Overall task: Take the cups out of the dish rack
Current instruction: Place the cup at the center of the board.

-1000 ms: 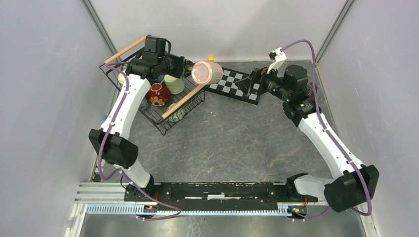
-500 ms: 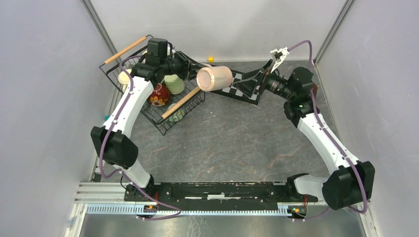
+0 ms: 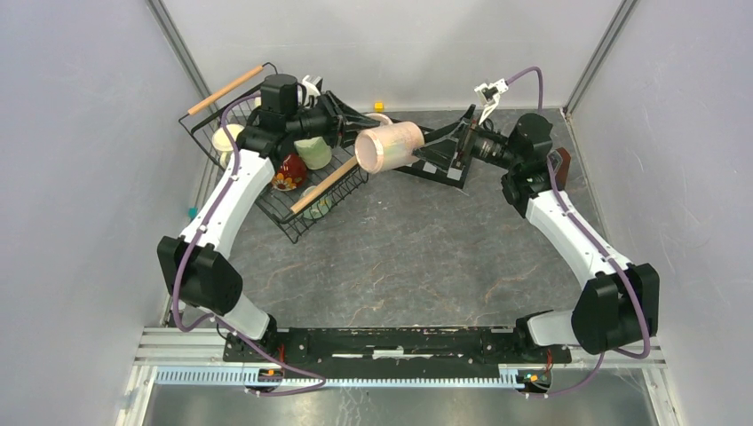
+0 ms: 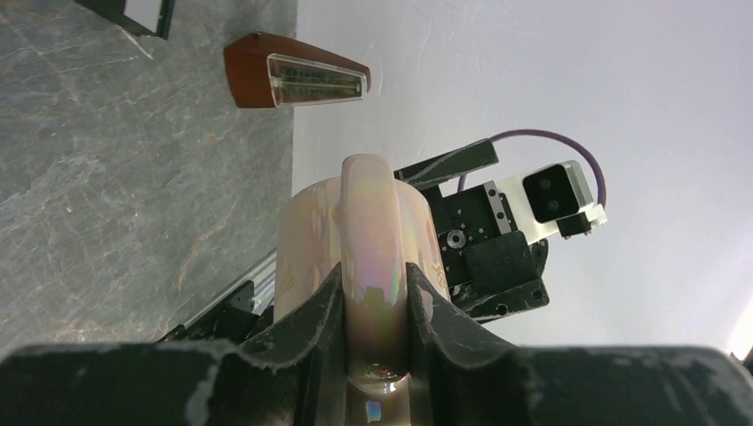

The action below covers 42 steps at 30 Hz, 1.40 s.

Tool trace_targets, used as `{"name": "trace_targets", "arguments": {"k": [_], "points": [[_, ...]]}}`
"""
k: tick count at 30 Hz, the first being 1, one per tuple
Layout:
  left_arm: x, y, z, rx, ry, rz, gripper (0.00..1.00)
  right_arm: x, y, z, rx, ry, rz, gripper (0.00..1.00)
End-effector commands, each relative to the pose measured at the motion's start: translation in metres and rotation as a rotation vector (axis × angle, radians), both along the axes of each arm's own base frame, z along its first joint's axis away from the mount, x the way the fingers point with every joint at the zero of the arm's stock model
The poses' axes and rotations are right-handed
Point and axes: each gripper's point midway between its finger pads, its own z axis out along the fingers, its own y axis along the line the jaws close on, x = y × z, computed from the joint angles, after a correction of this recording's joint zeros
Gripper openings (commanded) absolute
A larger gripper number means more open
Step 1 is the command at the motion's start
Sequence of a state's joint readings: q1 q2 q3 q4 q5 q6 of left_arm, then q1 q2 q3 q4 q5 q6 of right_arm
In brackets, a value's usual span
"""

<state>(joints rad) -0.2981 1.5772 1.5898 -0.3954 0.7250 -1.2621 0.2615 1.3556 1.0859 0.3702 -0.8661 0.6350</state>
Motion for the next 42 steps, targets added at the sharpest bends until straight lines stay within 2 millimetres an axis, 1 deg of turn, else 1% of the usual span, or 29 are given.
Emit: {"name": "trace_targets", "arguments": {"k": [1,6,8,11,14,17,22,30,32,35,37,39,40,41,42], "points": [[-0.031,-0.008,0.067,-0.123,-0.287,-0.154,0.02,-0.028,0.005,0.038,0.101,-0.085,0.128,0.98],[-0.043,-0.016,0.079,-0.165,-0.371,-0.236,0.02,-0.054,0.006,0.054,0.161,-0.104,0.214,0.98],[-0.050,-0.019,0.088,-0.193,-0.426,-0.272,0.02,-0.062,0.006,0.058,0.178,-0.097,0.243,0.98],[-0.061,-0.023,0.094,-0.208,-0.482,-0.319,0.02,-0.073,0.007,0.062,0.198,-0.099,0.276,0.95],[-0.068,-0.027,0.092,-0.204,-0.525,-0.353,0.02,-0.084,0.008,0.068,0.217,-0.098,0.309,0.92],[-0.072,-0.028,0.089,-0.195,-0.571,-0.368,0.02,-0.092,0.009,0.069,0.213,-0.100,0.324,0.87],[-0.072,-0.031,0.080,-0.178,-0.600,-0.388,0.02,-0.095,0.010,0.066,0.192,-0.094,0.312,0.80],[-0.069,-0.040,0.077,-0.182,-0.632,-0.401,0.02,-0.086,0.019,0.055,0.154,-0.054,0.296,0.64],[-0.068,-0.042,0.074,-0.179,-0.635,-0.405,0.02,-0.082,0.021,0.052,0.134,-0.051,0.283,0.57],[-0.067,-0.043,0.070,-0.172,-0.642,-0.412,0.02,-0.080,0.021,0.050,0.123,-0.052,0.268,0.38],[-0.067,-0.044,0.067,-0.169,-0.647,-0.419,0.02,-0.081,0.021,0.050,0.119,-0.056,0.263,0.23],[-0.068,-0.044,0.065,-0.184,-0.653,-0.421,0.02,-0.079,0.021,0.048,0.110,-0.057,0.245,0.03],[-0.067,-0.045,0.063,-0.188,-0.650,-0.420,0.02,-0.079,0.021,0.048,0.103,-0.059,0.236,0.00],[-0.065,-0.046,0.059,-0.188,-0.643,-0.416,0.02,-0.078,0.020,0.047,0.099,-0.063,0.223,0.00],[-0.063,-0.046,0.055,-0.185,-0.636,-0.408,0.05,-0.078,0.020,0.048,0.096,-0.067,0.212,0.00]]}}
